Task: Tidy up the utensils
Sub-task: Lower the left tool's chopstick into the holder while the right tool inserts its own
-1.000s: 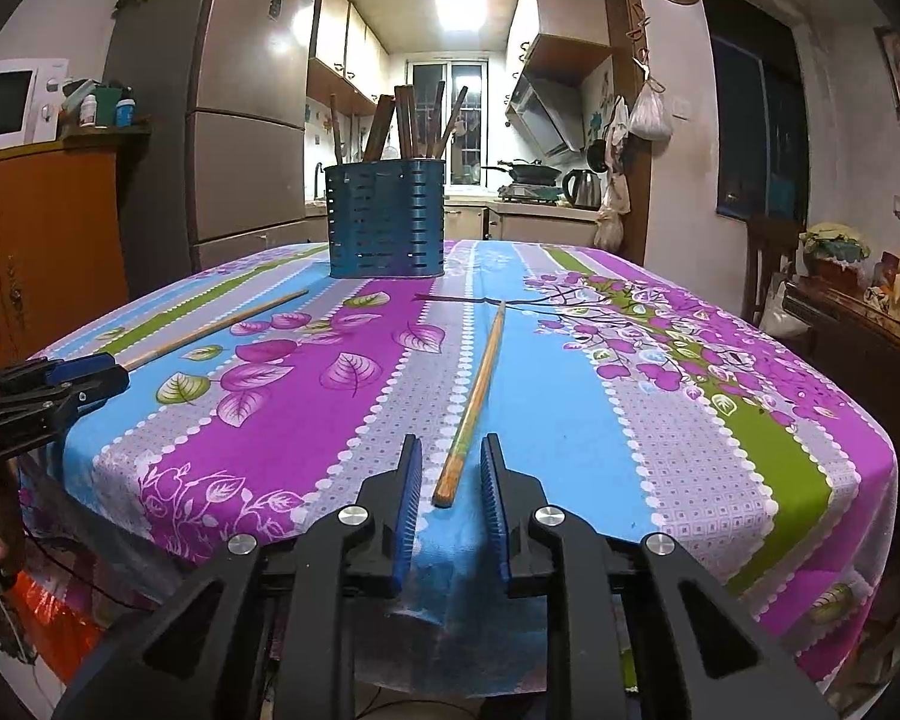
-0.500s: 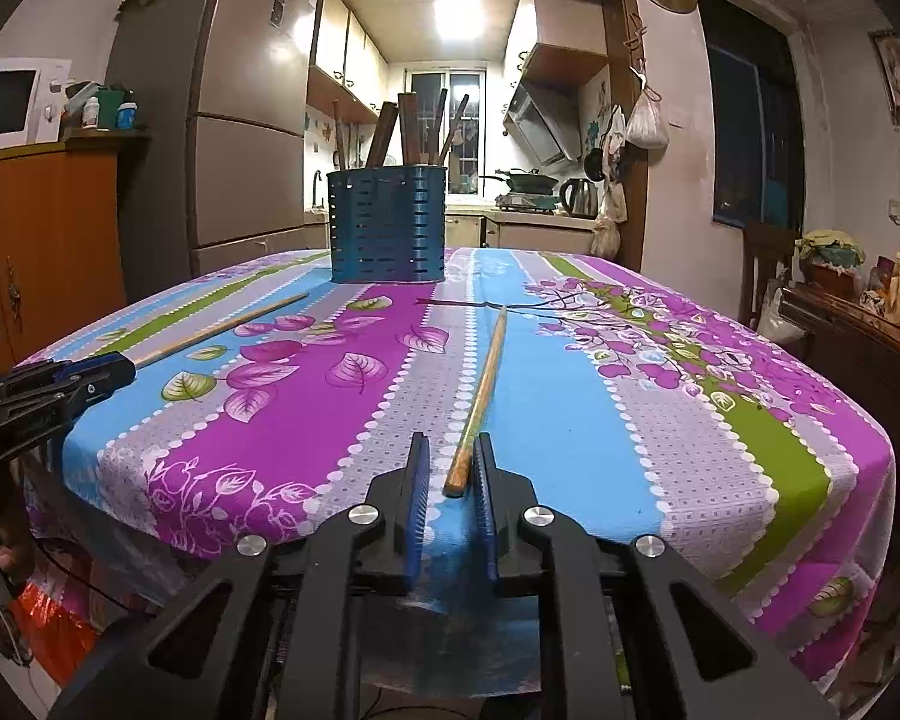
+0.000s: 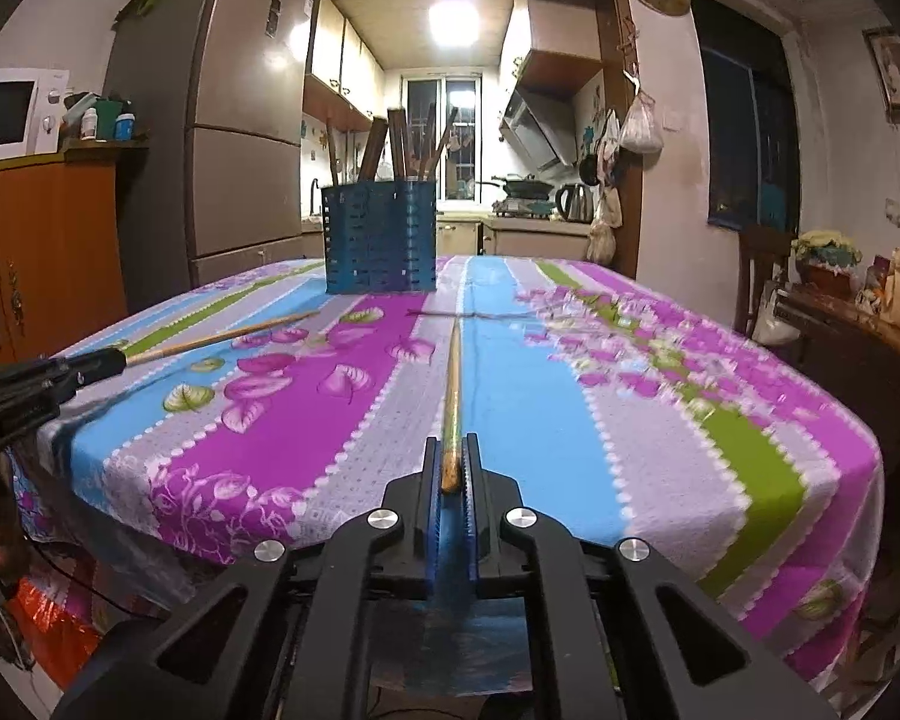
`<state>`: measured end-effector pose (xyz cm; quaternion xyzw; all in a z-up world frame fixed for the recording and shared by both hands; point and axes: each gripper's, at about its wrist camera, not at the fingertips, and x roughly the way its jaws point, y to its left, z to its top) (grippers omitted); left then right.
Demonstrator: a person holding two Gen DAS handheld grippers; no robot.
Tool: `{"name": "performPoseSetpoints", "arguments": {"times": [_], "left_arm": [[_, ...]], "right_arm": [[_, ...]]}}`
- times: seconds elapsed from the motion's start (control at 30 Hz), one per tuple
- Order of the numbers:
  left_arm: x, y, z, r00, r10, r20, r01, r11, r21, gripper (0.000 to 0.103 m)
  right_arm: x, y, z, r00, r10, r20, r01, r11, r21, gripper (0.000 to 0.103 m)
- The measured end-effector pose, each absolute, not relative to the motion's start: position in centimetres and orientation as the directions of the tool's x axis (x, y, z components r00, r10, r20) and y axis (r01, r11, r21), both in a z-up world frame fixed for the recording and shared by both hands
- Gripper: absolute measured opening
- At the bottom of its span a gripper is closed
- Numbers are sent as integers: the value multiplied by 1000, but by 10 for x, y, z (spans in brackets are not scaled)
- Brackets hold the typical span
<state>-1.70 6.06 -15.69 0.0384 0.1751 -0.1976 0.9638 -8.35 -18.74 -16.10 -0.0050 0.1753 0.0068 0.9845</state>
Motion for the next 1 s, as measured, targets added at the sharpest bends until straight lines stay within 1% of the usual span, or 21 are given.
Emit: {"name": "performPoseSetpoints", "arguments": {"times": [0.13, 0.2, 0.3, 0.4, 0.57, 0.8, 1.0], "left_arm": [[-25, 54, -124, 877, -390, -281, 413, 910, 27, 5], [-26, 48, -104, 887, -397, -234, 418, 907, 46, 5], [-17, 42, -76, 898, -406, -169, 420, 906, 53, 5], [-3, 33, -50, 903, -414, -118, 422, 904, 60, 5], [26, 14, -20, 897, -430, -102, 437, 897, 65, 5], [45, 0, 19, 893, -438, -105, 446, 892, 73, 5], [51, 3, 50, 901, -422, -102, 428, 903, 46, 5]], "right_arm": [[-94, -188, -128, 960, 15, -281, -29, 999, -44, 7], [-97, -188, -104, 972, 28, -232, -45, 996, -71, 7], [-96, -186, -71, 985, 55, -161, -75, 990, -119, 7], [-82, -187, -41, 989, 93, -115, -110, 983, -150, 7], [-46, -192, 0, 982, 158, -106, -174, 972, -157, 7], [5, -212, 53, 961, 250, -115, -257, 964, -59, 7], [26, -224, 84, 951, 305, -48, -305, 952, -4, 7]]}}
